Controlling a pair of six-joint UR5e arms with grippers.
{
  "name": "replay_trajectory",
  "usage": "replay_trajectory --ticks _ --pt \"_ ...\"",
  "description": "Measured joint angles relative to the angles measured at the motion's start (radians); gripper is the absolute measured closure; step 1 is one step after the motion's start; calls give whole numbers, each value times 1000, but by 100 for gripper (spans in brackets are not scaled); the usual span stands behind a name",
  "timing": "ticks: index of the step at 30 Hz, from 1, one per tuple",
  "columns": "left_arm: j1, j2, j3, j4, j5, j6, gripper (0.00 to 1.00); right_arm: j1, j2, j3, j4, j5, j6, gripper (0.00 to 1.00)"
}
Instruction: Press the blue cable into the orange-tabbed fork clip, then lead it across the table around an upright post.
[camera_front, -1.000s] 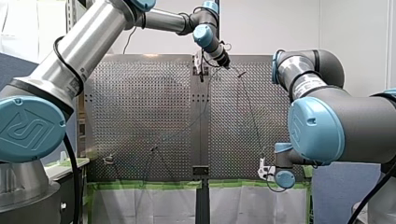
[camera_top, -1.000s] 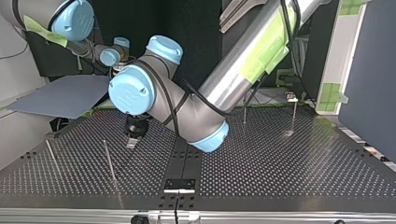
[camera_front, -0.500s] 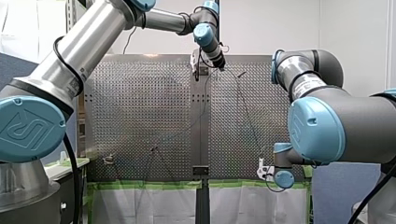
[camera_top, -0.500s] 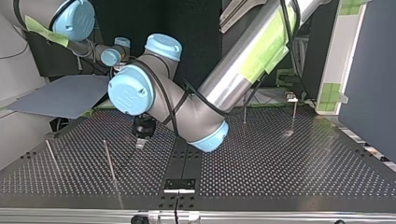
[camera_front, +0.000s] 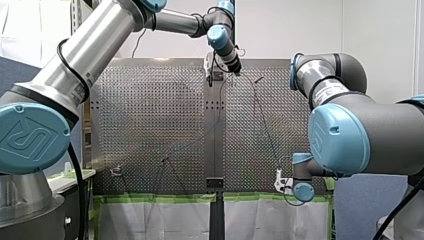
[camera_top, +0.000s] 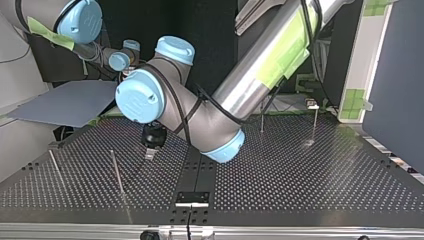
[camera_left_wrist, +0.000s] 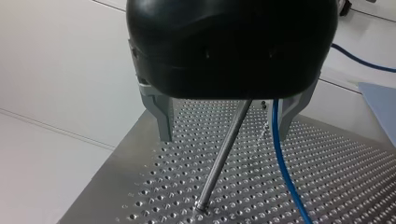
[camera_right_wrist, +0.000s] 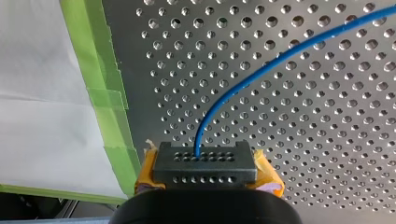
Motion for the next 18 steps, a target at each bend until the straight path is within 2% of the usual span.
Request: replay_trajectory --ticks 5,9,13,18 --pt "0 10 7 10 1 37 0 2 0 0 3 0 -8 100" --pt "4 12 35 17 14 72 0 3 0 0 3 0 -10 100" --pt "10 12 70 17 46 105 0 4 0 0 0 0 -10 100" --pt "12 13 81 12 90 106 0 4 0 0 -3 0 -8 100"
